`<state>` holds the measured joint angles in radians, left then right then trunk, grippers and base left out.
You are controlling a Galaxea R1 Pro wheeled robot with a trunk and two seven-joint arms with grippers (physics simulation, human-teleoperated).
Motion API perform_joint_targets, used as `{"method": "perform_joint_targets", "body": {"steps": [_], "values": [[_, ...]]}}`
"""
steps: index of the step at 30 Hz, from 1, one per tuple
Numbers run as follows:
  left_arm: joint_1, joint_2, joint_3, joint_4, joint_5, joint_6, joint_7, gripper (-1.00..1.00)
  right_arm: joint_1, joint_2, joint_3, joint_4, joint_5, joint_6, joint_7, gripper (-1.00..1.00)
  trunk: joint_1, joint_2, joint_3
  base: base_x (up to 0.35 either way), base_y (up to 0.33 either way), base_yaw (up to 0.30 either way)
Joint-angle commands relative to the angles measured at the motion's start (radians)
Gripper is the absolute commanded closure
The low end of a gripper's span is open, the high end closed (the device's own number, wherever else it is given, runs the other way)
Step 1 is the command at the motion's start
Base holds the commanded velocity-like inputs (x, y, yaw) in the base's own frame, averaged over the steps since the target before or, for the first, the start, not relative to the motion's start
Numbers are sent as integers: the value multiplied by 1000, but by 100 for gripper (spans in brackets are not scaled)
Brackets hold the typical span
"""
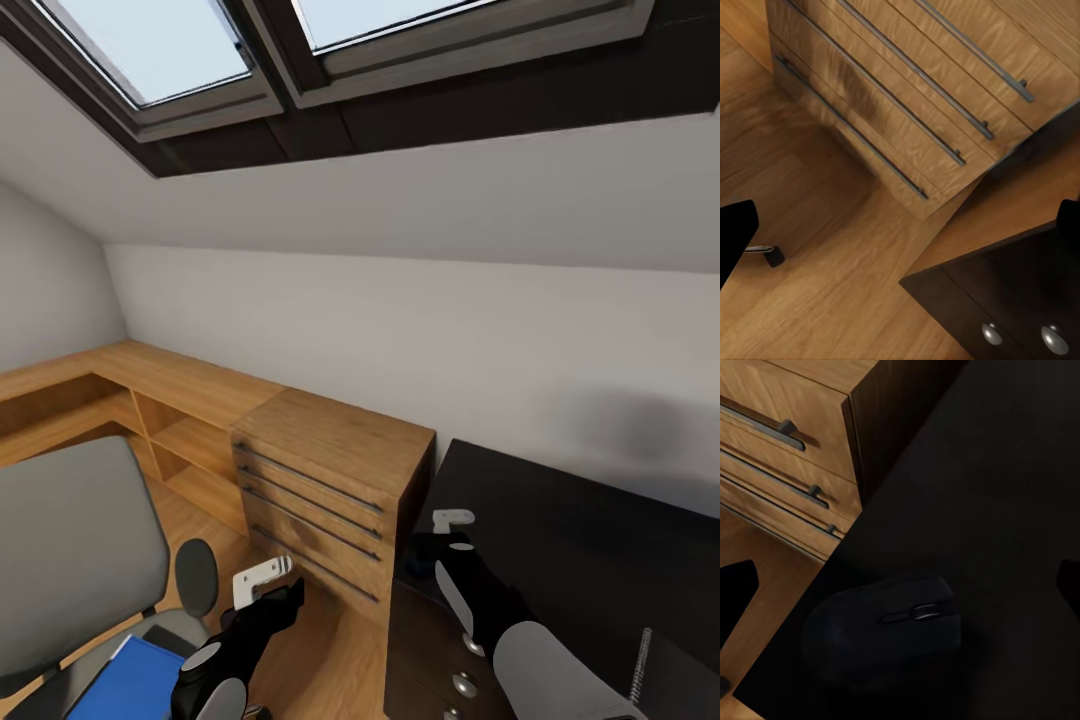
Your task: In the bedroom, organize the workspace by keeping the computer under the desk, ensuring the monitor is on the desk, placing the keyboard on the desk next to the monitor, placing the mouse on the desk next to the keyboard, moving the folder from the swivel chair onto the desk next to the mouse, stacking the notebook on top of the folder with the pen on top of the notebook, and positioning the swivel chair next to the desk.
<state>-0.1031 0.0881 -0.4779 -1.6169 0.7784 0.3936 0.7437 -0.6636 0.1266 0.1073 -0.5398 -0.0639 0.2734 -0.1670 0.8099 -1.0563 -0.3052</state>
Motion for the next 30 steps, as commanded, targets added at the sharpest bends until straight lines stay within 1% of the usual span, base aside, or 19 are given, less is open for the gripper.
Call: {"method": "perform_joint_targets", "body": {"steps": [1,8,27,29,30], "values": [[-1,1,-2,-1,5,2,8,-100,-1,-1,7,-2,-7,6,-8,-100,4,-8,-5,0,0,0],[-1,1,-2,-1,5,2,8,-100,-1,-1,22,-2,-7,6,-8,-100,31,-57,-26,0,0,0],[-1,1,-2,-1,5,2,8,-100,-1,-1,25,1,-5,6,-8,-100,104,-190,-86,0,0,0],[-2,-11,-8,0,6,1,9,-100,-1,5,27,12,6,4,4,-100,104,-190,-86,0,0,0],[-2,-12,-8,0,6,1,9,-100,-1,6,27,18,11,4,9,-100,104,-190,-86,0,0,0]]}}
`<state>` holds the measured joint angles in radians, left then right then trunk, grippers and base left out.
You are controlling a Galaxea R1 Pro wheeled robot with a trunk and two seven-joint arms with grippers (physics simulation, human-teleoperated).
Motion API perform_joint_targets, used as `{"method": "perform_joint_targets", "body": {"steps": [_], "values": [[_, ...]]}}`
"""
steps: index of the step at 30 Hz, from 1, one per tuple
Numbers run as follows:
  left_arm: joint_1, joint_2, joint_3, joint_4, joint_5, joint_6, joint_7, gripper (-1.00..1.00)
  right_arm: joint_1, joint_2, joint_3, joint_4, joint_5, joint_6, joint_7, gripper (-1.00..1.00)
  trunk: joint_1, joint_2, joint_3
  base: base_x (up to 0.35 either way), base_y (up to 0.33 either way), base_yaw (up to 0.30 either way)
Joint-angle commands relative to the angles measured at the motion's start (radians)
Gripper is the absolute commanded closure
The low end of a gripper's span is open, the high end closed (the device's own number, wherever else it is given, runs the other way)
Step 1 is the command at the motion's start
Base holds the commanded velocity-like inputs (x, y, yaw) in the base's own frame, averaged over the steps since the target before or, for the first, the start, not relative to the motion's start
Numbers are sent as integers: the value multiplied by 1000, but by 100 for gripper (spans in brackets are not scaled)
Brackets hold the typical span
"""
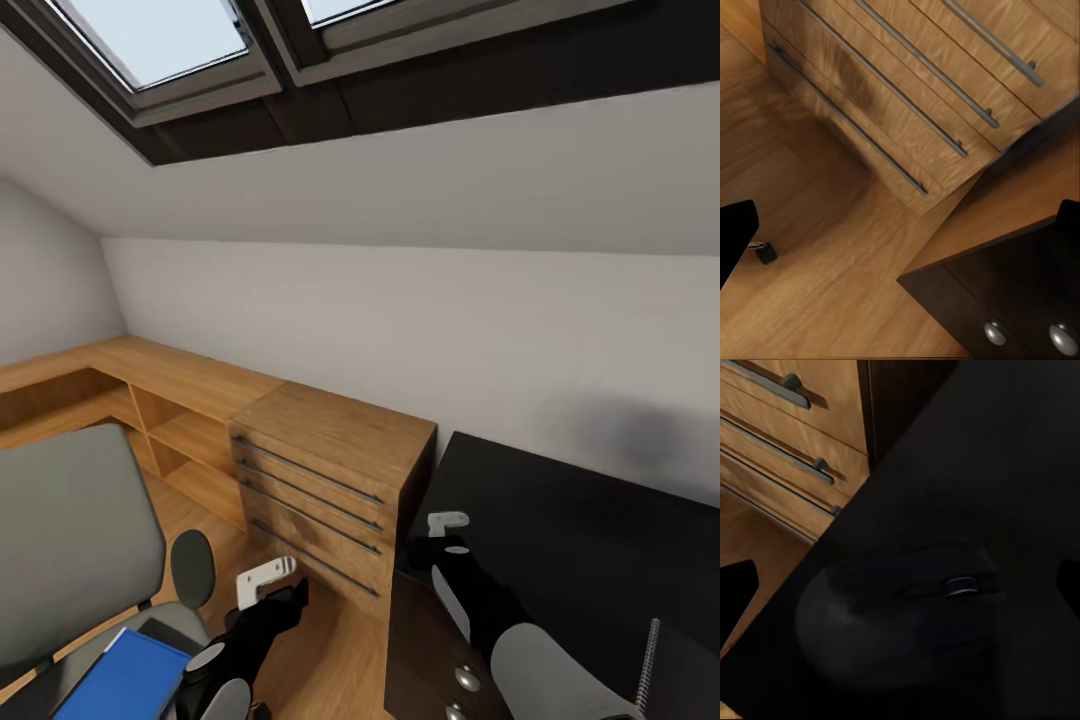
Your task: In the bedroom, organize the workspace by keeping the computer under the desk, ensuring the monitor is on the desk, placing the keyboard on the desk next to the monitor, placing the mouse on the desk next to the keyboard, moving the folder from the swivel chair onto the desk next to the mouse, stacking the notebook on top of the folder with the pen on top of the notebook, and positioning the swivel chair next to the desk.
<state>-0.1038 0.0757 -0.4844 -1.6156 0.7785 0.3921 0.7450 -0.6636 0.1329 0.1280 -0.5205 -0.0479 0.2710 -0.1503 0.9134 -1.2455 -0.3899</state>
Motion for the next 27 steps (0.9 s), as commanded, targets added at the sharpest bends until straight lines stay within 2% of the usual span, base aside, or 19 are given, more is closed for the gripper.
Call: {"method": "perform_joint_targets", "body": {"steps": [1,4,10,27], "values": [[-1,1,-2,-1,5,2,8,-100,-1,-1,7,4,1,6,-2,-100,0,-1,-1,0,0,0],[0,-3,-2,-2,5,2,8,-100,-1,-1,9,12,10,6,-16,-100,0,-1,-1,0,0,0],[1,-7,-2,-3,5,2,8,-100,-1,-7,40,19,23,5,-27,-100,0,-1,-1,0,0,0],[1,-7,-2,-3,5,2,8,-100,-1,-6,44,19,23,4,-27,-100,0,-1,-1,0,0,0]]}}
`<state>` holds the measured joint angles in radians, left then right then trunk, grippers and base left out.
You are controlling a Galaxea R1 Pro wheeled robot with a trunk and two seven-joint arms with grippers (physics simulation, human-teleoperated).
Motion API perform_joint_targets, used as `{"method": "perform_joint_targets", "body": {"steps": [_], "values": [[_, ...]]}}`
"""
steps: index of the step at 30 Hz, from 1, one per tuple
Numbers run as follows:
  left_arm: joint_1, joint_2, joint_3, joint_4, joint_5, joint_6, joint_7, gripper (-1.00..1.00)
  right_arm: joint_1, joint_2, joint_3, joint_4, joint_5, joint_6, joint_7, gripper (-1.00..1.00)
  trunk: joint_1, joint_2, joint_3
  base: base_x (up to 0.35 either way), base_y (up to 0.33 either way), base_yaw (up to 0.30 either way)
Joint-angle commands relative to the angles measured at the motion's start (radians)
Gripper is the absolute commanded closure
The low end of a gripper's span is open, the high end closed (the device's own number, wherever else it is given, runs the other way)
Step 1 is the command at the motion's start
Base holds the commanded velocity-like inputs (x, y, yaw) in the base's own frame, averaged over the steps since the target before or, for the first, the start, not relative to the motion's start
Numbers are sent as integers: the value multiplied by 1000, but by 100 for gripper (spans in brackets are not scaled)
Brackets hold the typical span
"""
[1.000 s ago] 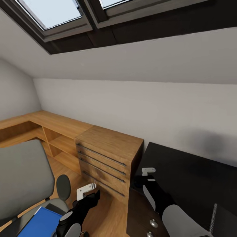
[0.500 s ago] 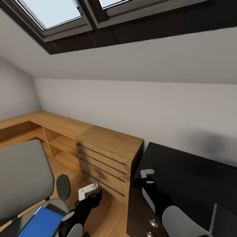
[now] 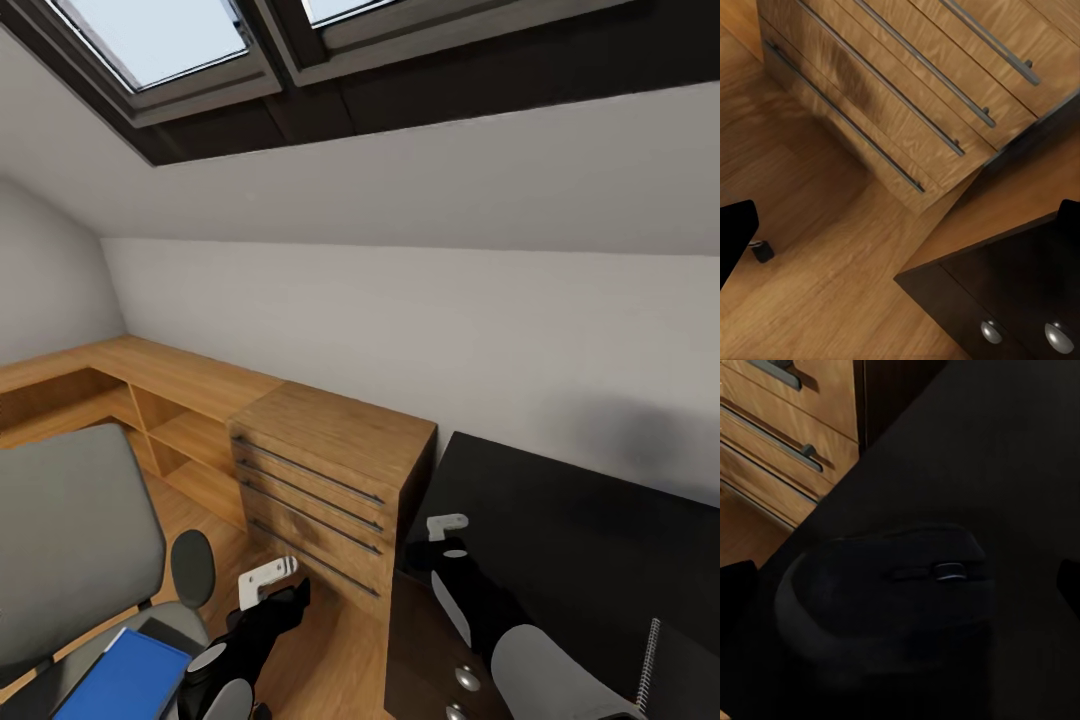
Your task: In the bedroom, organize the workspace by keeping the computer under the desk, ensuring the monitor is on the desk, placing the keyboard on the desk next to the monitor, placing the mouse on the desk next to the keyboard, moving the folder from the swivel chair onto the desk next to the mouse, stacking the notebook on top of the folder with the pen on top of the notebook, and positioning the swivel chair next to the desk.
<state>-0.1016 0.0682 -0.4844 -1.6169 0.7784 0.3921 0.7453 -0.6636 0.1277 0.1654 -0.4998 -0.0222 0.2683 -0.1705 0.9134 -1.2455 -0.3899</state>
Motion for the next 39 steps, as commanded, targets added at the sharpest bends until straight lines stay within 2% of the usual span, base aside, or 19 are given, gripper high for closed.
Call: {"method": "perform_joint_targets", "body": {"steps": [1,31,39], "values": [[-1,1,-2,-1,5,2,8,-100,-1,-1,8,-2,-2,6,-7,-100,0,-1,-1,0,0,35],[-1,1,-2,-1,5,2,8,-100,-1,-2,11,0,0,5,-6,-100,0,-1,-1,0,0,22],[-1,1,-2,-1,5,2,8,-100,-1,-2,11,0,1,5,-6,-100,31,-57,-26,0,0,0]]}}
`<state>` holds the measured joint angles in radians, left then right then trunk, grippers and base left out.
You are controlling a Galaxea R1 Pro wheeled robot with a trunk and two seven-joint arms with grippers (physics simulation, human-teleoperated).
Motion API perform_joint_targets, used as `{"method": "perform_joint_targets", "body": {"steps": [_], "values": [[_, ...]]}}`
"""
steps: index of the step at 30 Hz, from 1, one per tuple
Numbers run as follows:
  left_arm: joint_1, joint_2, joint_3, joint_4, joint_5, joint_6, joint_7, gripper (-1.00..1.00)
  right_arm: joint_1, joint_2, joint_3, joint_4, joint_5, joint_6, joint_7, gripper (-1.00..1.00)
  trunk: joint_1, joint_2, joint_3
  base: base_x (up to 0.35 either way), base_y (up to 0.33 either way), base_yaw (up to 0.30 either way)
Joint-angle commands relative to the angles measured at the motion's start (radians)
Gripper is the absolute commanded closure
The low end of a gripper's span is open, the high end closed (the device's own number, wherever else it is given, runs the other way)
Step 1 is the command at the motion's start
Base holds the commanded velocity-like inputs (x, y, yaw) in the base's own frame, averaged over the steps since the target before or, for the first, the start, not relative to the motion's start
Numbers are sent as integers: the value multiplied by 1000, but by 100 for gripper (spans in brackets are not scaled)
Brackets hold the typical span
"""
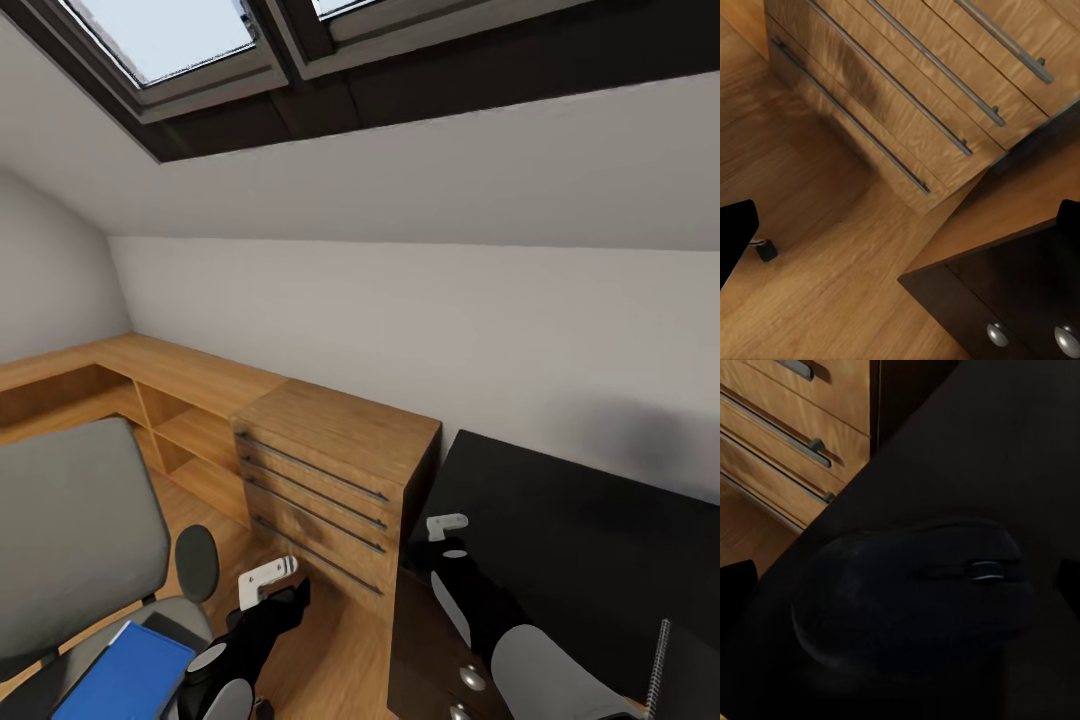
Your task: In the bedroom, organize the workspace by keeping the computer under the desk, ensuring the monitor is on the desk, placing the keyboard on the desk next to the monitor, placing the mouse on the desk next to the keyboard, moving the folder from the swivel chair onto the desk next to the mouse, stacking the notebook on top of the folder with the pen on top of the notebook, and positioning the swivel chair next to the desk.
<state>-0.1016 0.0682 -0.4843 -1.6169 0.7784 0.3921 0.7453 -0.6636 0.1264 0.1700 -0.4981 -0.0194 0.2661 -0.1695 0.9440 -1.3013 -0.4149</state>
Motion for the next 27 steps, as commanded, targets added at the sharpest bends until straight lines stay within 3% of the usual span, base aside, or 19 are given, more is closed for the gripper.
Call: {"method": "perform_joint_targets", "body": {"steps": [1,12,27], "values": [[-1,1,-2,-1,5,2,8,-100,-1,-1,6,-1,-2,7,-7,-100,4,-8,-4,0,0,0],[-1,1,-2,-1,5,2,8,-100,-1,-1,6,-1,-2,7,-7,-100,46,-85,-39,0,0,0],[-1,1,-2,-1,5,2,8,-100,-1,-1,6,-1,-2,7,-7,-100,46,-85,-39,0,0,0]]}}
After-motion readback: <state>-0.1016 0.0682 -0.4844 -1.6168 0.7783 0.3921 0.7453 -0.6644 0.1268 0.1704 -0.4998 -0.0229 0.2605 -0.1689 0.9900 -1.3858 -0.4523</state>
